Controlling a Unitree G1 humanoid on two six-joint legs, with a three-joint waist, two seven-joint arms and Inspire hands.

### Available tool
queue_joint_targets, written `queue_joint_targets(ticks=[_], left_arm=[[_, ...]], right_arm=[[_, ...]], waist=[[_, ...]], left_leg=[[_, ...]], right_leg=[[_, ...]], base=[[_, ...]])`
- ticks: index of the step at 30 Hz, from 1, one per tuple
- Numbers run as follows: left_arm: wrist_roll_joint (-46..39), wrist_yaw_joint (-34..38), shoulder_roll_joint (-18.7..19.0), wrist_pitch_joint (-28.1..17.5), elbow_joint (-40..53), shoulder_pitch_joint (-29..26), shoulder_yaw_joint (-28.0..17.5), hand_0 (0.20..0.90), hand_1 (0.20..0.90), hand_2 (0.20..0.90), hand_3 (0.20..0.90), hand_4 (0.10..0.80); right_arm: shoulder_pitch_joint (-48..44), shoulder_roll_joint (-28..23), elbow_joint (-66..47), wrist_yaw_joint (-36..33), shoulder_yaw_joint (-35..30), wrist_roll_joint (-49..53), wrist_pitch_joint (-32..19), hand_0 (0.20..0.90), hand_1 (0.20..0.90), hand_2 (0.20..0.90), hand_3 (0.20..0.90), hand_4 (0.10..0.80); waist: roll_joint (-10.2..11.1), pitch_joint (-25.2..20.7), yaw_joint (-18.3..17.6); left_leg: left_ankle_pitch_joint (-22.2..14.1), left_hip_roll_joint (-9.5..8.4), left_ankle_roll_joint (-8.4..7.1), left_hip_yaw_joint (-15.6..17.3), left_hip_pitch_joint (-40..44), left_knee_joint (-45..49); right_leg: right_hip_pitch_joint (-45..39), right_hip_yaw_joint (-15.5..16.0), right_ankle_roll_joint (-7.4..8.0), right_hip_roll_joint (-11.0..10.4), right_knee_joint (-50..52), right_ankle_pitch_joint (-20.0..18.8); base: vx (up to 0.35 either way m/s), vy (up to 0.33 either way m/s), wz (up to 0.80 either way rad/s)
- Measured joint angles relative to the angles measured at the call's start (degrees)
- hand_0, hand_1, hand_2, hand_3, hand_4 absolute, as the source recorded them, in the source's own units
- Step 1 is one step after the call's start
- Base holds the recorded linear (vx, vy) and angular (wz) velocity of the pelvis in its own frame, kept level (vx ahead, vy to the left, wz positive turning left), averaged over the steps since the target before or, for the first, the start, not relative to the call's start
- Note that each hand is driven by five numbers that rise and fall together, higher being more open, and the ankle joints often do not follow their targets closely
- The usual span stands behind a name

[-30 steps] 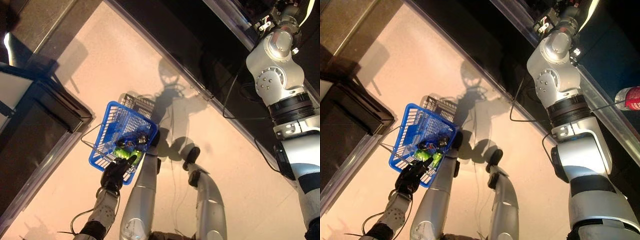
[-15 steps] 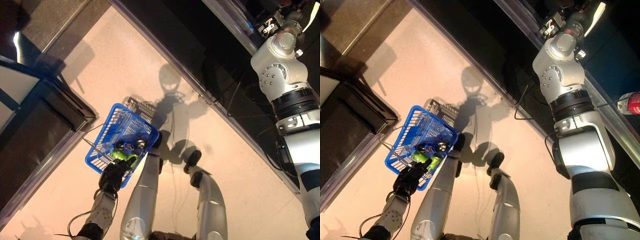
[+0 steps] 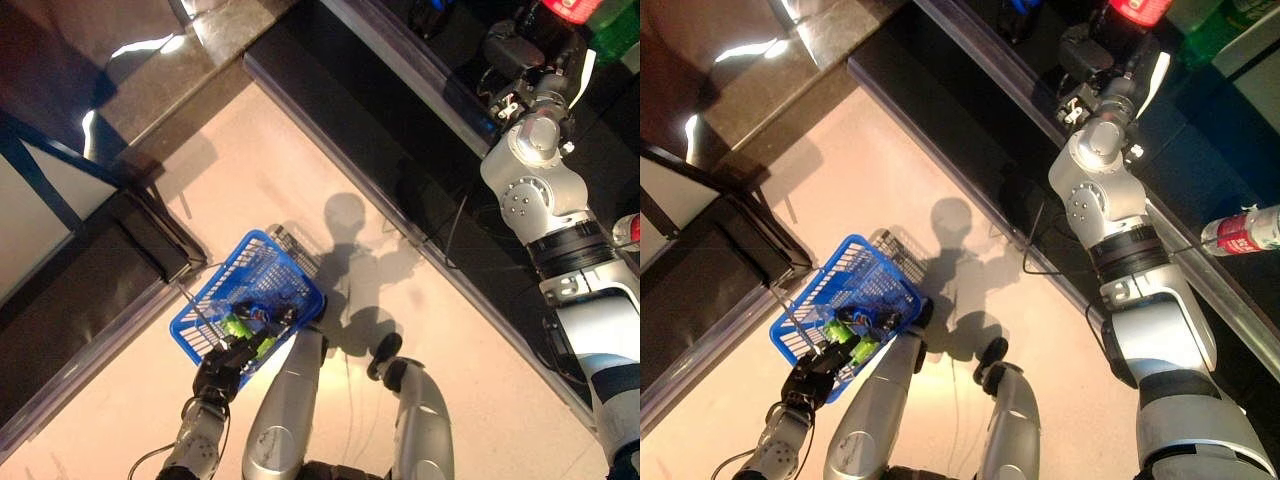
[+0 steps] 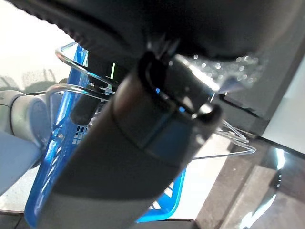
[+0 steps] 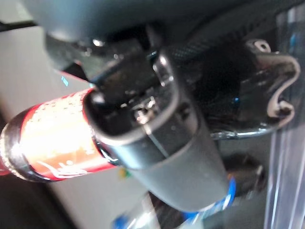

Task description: Pick up the drink and place into the basket.

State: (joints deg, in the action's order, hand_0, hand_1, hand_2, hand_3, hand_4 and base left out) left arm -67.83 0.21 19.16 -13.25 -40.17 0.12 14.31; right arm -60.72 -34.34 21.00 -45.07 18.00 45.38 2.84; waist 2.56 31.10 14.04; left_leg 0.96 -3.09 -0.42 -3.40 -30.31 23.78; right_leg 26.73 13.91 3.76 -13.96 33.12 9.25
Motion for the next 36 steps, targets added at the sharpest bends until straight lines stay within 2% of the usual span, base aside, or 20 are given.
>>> queue_joint_targets(ticks=[8, 14, 20, 22, 27, 29, 36], left_arm=[[0.1, -1.2, -0.9, 0.0, 1.9, 1.5, -1.9, 0.300, 0.300, 0.300, 0.200, 0.100], [1.3, -2.6, -1.0, 0.0, 8.1, 5.9, -2.7, 0.300, 0.300, 0.300, 0.200, 0.100], [3.0, -3.5, -1.0, 0.8, 11.3, 5.2, -2.9, 0.300, 0.300, 0.300, 0.200, 0.100], [4.1, -3.5, -0.9, 1.4, 14.7, 5.7, -2.9, 0.300, 0.300, 0.300, 0.200, 0.100], [5.8, -3.5, 0.5, 4.3, 25.5, 7.0, -3.2, 0.300, 0.300, 0.300, 0.200, 0.100], [7.1, -3.6, 2.2, 6.1, 29.7, 7.1, -3.0, 0.300, 0.300, 0.300, 0.200, 0.100], [8.0, -4.9, 6.3, 9.0, 35.2, 7.1, -3.0, 0.300, 0.300, 0.300, 0.200, 0.100]], right_arm=[[9.9, 1.1, -11.9, 3.1, -0.9, -9.2, 6.2, 0.300, 0.300, 0.300, 0.200, 0.100], [21.8, 5.2, -19.2, 7.7, -1.8, -9.6, 7.3, 0.300, 0.300, 0.300, 0.200, 0.100], [26.5, 6.5, -22.0, 11.3, -1.3, -9.7, 9.0, 0.300, 0.300, 0.300, 0.200, 0.100], [29.0, 7.3, -24.3, 13.6, 1.0, -9.7, 9.9, 0.300, 0.300, 0.300, 0.200, 0.100], [31.3, 7.6, -28.6, 17.5, 6.4, -9.7, 10.1, 0.300, 0.300, 0.300, 0.200, 0.100], [31.3, 8.2, -28.7, 18.0, 8.0, -9.9, 10.2, 0.300, 0.300, 0.300, 0.200, 0.100], [31.3, 10.2, -28.8, 18.2, 10.7, -10.0, 10.2, 0.300, 0.300, 0.300, 0.200, 0.100]], waist=[[-0.1, 0.0, -0.2], [-0.3, 0.0, -0.3], [-0.5, 0.0, -0.2], [-0.5, 0.0, -0.1], [-0.6, -0.1, 0.2], [-0.6, -0.1, 1.6], [-0.6, -0.1, 3.8]], left_leg=[[1.5, -0.08, -0.82, -0.4, 9.6, -6.5], [1.5, 0.15, -1.00, -0.8, 16.0, -10.3], [1.6, 0.09, -1.14, -1.9, 17.3, -11.2], [1.5, 0.08, -1.14, -2.2, 19.2, -12.1], [1.5, -0.01, -1.37, -3.6, 20.6, -12.8], [1.3, 0.19, -1.67, -3.9, 21.1, -12.9], [1.0, -0.32, -2.09, -6.6, 21.2, -12.9]], right_leg=[[-8.0, 1.2, -0.37, 0.0, -2.7, 1.4], [-14.1, 1.7, -0.04, 0.4, -5.5, 2.2], [-16.4, 3.0, 0.31, 0.6, -6.7, 2.2], [-18.3, 3.0, 0.54, 0.6, -7.5, 2.5], [-20.8, 4.7, 0.43, 0.9, -8.7, 2.8], [-21.4, 5.0, 0.31, 1.1, -9.2, 3.1], [-23.3, 7.8, 0.63, 1.0, -9.6, 4.0]], base=[[0.005, -0.009, 0.02], [0.054, -0.022, 0.02], [0.032, -0.025, 0.09], [0.016, -0.051, 0.08], [0.003, -0.066, 0.11], [-0.013, -0.031, 0.10], [-0.011, -0.030, 0.20]])
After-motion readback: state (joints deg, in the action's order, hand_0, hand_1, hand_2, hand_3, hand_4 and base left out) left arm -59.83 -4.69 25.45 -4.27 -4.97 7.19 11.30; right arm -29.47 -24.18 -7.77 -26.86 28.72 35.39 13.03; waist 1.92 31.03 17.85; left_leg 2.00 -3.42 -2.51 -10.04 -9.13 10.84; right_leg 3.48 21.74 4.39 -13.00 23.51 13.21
